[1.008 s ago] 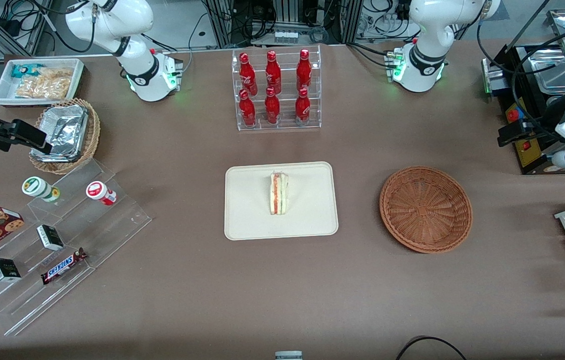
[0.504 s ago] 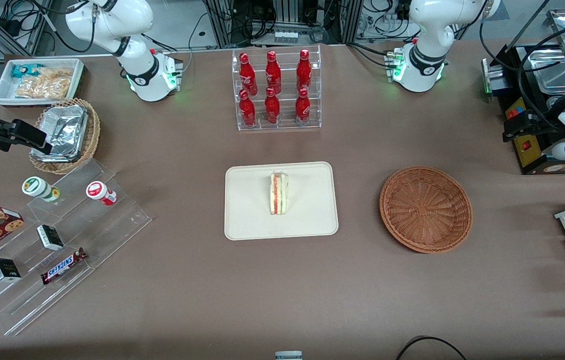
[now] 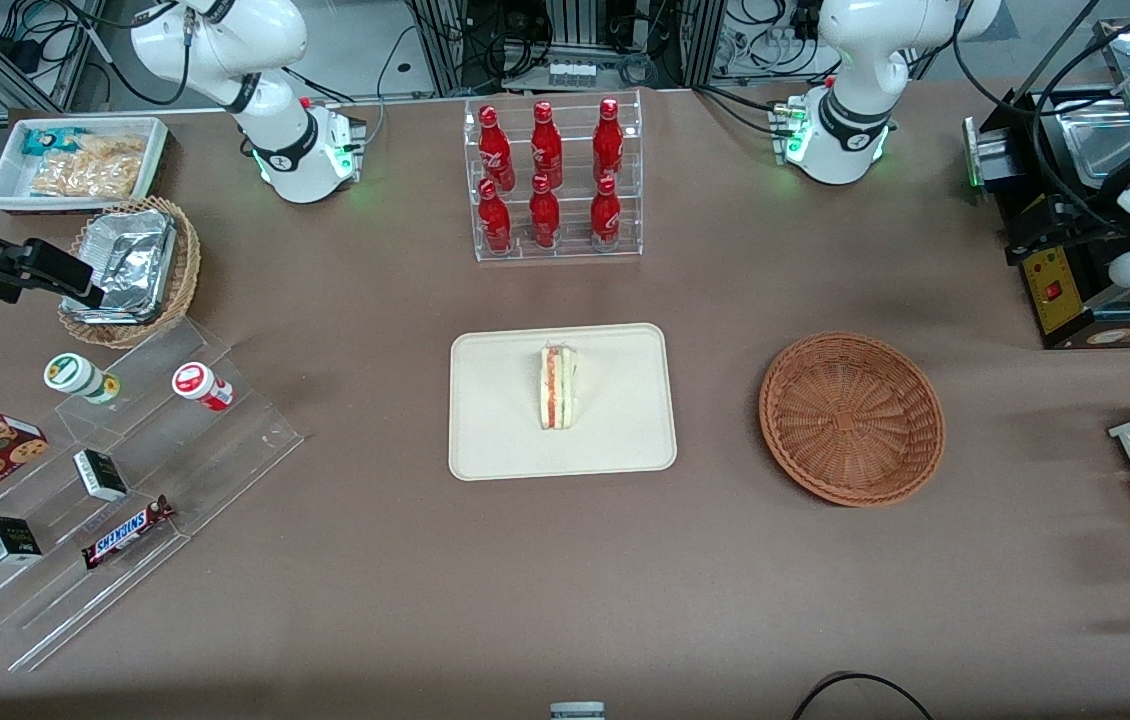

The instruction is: Place sandwich from basket to tray

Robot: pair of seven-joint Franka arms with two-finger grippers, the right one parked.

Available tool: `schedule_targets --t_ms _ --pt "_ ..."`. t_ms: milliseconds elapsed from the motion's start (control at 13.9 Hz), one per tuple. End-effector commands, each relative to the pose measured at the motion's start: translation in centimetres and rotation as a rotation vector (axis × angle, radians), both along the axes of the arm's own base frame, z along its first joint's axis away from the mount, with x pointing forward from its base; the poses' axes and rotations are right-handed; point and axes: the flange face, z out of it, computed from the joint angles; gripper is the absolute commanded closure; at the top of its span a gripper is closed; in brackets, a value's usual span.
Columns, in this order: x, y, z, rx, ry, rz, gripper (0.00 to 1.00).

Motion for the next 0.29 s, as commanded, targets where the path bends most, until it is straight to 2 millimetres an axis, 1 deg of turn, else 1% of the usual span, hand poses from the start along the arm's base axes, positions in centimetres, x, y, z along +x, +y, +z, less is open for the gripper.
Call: schedule_targets --t_ms 0,72,216 --pt "-0.63 0.10 0.24 0.004 -0.027 0.032 0.00" --pt "-0.19 0.05 0.51 0.005 -0.033 0.031 0.00" --pt "-0.02 0.00 0.84 -0.001 -0.041 0.027 0.00"
